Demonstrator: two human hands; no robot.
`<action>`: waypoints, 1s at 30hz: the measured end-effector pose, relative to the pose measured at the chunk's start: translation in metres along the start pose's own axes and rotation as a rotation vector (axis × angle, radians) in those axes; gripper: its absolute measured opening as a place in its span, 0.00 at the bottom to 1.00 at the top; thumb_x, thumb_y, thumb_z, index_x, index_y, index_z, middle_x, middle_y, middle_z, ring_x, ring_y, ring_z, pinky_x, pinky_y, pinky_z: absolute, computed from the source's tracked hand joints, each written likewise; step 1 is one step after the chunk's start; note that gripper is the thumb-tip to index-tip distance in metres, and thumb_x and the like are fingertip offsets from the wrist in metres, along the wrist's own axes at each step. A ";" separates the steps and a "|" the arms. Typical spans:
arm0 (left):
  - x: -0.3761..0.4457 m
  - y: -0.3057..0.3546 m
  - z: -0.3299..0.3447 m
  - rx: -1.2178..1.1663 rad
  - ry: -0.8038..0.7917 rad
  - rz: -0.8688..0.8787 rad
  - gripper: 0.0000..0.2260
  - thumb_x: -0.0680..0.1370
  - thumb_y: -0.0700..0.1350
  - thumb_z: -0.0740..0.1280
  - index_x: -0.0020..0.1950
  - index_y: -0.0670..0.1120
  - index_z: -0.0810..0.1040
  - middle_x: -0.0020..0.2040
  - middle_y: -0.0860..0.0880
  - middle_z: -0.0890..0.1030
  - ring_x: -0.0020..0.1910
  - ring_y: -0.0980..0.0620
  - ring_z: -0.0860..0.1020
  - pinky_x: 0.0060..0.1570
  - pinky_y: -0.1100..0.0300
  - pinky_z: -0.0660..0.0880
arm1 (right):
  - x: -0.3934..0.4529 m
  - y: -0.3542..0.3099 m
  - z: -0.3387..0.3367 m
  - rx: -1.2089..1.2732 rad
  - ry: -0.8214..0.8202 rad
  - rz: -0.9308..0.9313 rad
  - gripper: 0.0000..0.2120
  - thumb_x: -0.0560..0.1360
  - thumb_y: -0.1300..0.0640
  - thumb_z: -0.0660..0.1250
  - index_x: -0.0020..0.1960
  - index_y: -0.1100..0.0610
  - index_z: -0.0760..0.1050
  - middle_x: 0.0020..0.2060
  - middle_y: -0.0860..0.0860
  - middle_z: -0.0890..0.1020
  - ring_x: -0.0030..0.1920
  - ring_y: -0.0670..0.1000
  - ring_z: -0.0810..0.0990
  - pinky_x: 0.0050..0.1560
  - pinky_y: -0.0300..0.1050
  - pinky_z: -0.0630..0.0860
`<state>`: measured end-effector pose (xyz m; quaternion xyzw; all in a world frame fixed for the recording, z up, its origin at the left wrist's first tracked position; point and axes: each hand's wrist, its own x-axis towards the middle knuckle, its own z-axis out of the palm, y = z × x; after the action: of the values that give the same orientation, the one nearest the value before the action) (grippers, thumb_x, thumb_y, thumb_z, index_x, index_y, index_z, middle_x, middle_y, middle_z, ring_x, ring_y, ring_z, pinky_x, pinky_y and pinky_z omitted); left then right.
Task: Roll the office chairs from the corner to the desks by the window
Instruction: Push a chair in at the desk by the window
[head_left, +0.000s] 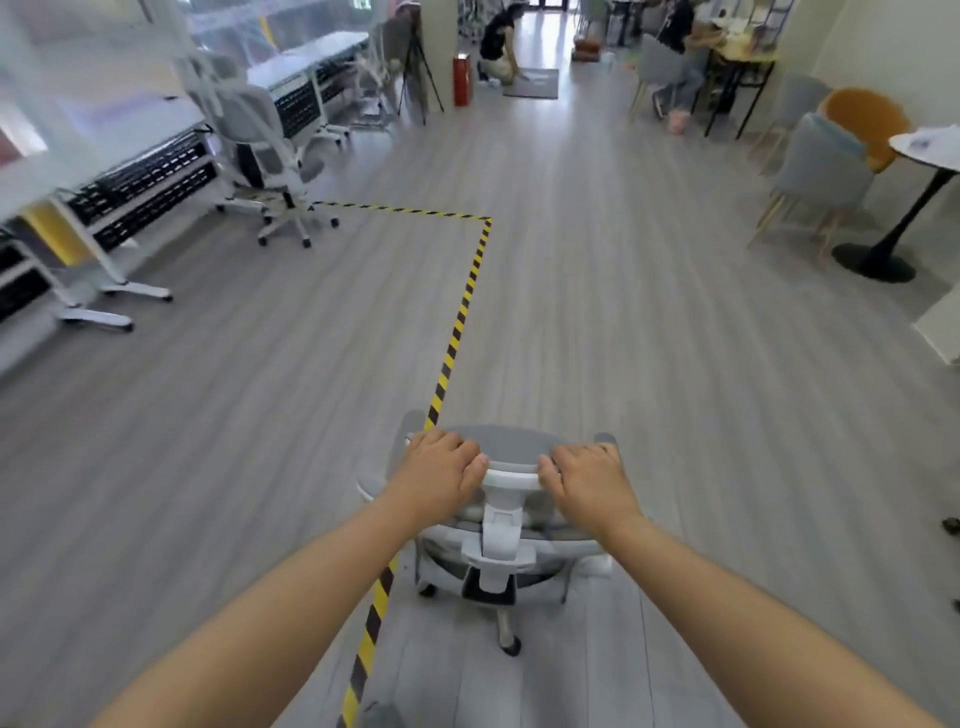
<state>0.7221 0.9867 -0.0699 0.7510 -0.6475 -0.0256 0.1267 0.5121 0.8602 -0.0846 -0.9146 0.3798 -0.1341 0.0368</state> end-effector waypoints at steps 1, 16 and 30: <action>0.000 -0.021 -0.004 -0.004 0.014 -0.015 0.20 0.81 0.57 0.47 0.48 0.49 0.75 0.46 0.50 0.77 0.49 0.47 0.71 0.54 0.51 0.67 | 0.015 -0.015 0.007 0.009 0.010 -0.018 0.21 0.79 0.43 0.49 0.37 0.52 0.73 0.32 0.49 0.78 0.37 0.56 0.76 0.47 0.51 0.65; 0.034 -0.336 -0.072 0.061 0.179 -0.209 0.17 0.81 0.54 0.51 0.45 0.48 0.75 0.41 0.50 0.78 0.42 0.48 0.72 0.50 0.51 0.69 | 0.269 -0.248 0.095 0.030 -0.032 -0.226 0.22 0.80 0.44 0.46 0.37 0.51 0.72 0.32 0.47 0.75 0.36 0.50 0.71 0.48 0.49 0.67; 0.126 -0.602 -0.128 0.081 0.170 -0.468 0.21 0.81 0.56 0.49 0.46 0.48 0.77 0.42 0.49 0.78 0.45 0.46 0.72 0.50 0.51 0.69 | 0.552 -0.409 0.195 0.116 0.068 -0.509 0.20 0.79 0.46 0.53 0.33 0.52 0.72 0.29 0.47 0.75 0.33 0.54 0.72 0.41 0.48 0.59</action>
<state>1.3497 0.9618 -0.0653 0.8843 -0.4435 0.0349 0.1414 1.2185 0.7546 -0.0829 -0.9720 0.1300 -0.1914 0.0415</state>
